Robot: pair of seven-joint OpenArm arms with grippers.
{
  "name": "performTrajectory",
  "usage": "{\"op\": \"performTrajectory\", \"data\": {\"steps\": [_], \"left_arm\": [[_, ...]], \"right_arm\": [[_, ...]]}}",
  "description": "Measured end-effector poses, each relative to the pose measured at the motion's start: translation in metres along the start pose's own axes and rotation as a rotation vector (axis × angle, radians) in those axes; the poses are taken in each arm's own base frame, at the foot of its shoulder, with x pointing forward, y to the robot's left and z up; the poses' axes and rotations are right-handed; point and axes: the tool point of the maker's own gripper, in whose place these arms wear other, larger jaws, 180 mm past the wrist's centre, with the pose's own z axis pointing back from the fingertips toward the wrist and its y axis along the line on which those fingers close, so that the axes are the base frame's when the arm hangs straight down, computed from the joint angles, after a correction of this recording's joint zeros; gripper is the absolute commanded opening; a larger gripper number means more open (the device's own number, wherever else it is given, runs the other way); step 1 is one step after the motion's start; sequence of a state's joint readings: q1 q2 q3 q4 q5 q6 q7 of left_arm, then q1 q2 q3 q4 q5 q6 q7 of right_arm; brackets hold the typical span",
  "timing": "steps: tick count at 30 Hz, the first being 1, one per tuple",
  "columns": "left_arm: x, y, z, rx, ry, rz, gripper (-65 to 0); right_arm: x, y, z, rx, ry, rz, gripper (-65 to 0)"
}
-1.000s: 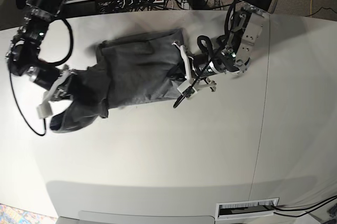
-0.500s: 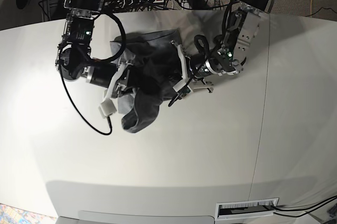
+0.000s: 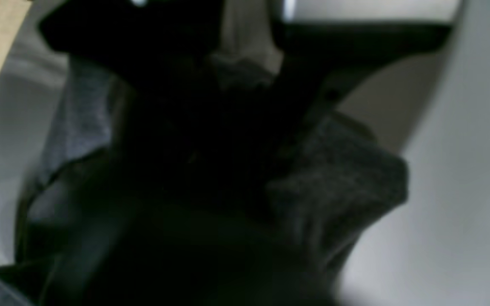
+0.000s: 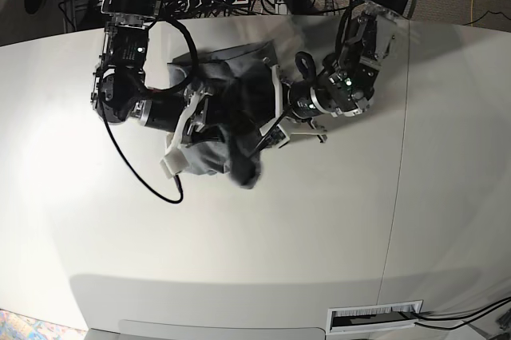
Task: Fold the T-shirt properly
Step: 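Fold the shirt end with the right gripper over toward the left gripper, then press and square the folded bundle with both grippers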
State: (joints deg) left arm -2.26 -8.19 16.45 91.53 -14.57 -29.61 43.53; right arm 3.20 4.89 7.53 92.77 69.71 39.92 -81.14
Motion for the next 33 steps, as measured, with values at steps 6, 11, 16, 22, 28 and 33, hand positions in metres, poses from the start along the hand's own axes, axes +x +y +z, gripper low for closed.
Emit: {"op": "performTrajectory", "data": {"steps": [6,11,16,22,28,33], "left_arm": [[-0.007,0.016,0.006,0.072,0.036,-0.059,-65.0],[-0.017,0.051,0.025,0.228,0.098,-0.127,-65.0],[-0.020,0.074,0.047,0.324,0.129,-0.147,-65.0],[-0.020,0.071,0.046,0.312,0.122,-0.138,-65.0],[-0.006,0.057,0.040,0.253,0.044,-0.088,-65.0],[-0.022,0.082,0.053,0.380,0.172,-0.203,-65.0]], "right_arm": [[0.005,0.006,0.000,0.033,-0.027,-0.007,-41.8],[0.010,0.007,0.001,0.039,-0.039,-0.002,-41.8],[0.037,-0.002,0.019,0.016,-0.140,0.006,-41.8],[0.065,-0.021,0.050,-0.065,-0.248,0.022,-41.9],[0.048,-0.041,0.052,-0.176,-0.145,0.032,-42.1],[0.037,-0.049,0.051,-0.220,-0.096,0.029,-47.0]]}}
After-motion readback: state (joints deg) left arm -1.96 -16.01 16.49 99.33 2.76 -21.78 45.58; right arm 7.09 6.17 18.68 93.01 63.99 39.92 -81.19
